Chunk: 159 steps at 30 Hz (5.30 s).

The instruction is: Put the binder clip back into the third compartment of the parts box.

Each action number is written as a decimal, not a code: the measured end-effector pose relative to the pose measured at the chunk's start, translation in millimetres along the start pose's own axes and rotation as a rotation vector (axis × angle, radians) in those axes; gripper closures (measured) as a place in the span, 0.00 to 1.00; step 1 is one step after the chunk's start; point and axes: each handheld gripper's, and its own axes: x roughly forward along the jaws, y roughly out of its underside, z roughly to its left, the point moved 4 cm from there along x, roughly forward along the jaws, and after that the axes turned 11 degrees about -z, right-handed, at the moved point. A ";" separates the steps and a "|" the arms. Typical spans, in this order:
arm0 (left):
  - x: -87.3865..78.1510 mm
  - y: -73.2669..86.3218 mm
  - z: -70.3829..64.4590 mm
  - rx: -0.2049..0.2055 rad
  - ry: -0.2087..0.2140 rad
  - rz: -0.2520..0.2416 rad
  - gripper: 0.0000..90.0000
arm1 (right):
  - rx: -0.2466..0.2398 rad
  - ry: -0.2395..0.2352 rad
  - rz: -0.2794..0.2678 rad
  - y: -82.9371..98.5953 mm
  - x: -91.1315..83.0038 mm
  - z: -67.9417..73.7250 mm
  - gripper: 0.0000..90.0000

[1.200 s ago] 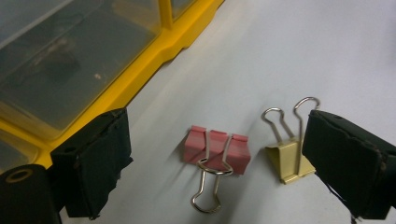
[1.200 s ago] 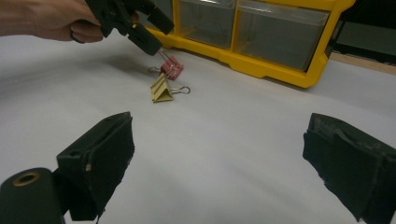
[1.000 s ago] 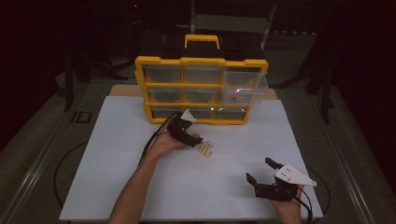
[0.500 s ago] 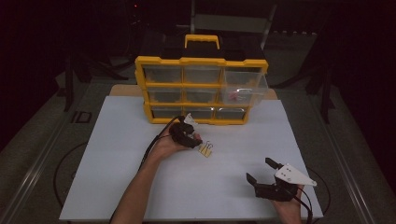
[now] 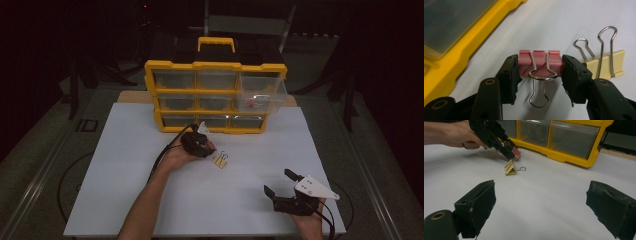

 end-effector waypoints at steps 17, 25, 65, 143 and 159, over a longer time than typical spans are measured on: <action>-41.4 -23.3 8.2 -0.048 -0.031 -0.101 0.56 | -0.002 -0.010 0.000 0.1 1.0 2.0 0.09; -60.0 -38.1 9.5 -0.034 -0.032 -0.135 0.56 | -0.003 -0.010 0.001 0.3 0.8 2.3 0.09; -150.1 -163.8 0.2 0.085 0.048 -0.289 0.56 | 0.003 -0.011 -0.007 -0.7 0.3 2.5 0.09; -123.0 -212.4 0.1 0.043 -0.039 -0.272 0.01 | -0.007 -0.003 -0.004 -0.4 -0.5 1.8 0.09; -101.8 -150.0 -9.8 -0.010 -0.105 -0.241 0.00 | -0.005 -0.006 -0.002 0.0 1.2 3.0 0.09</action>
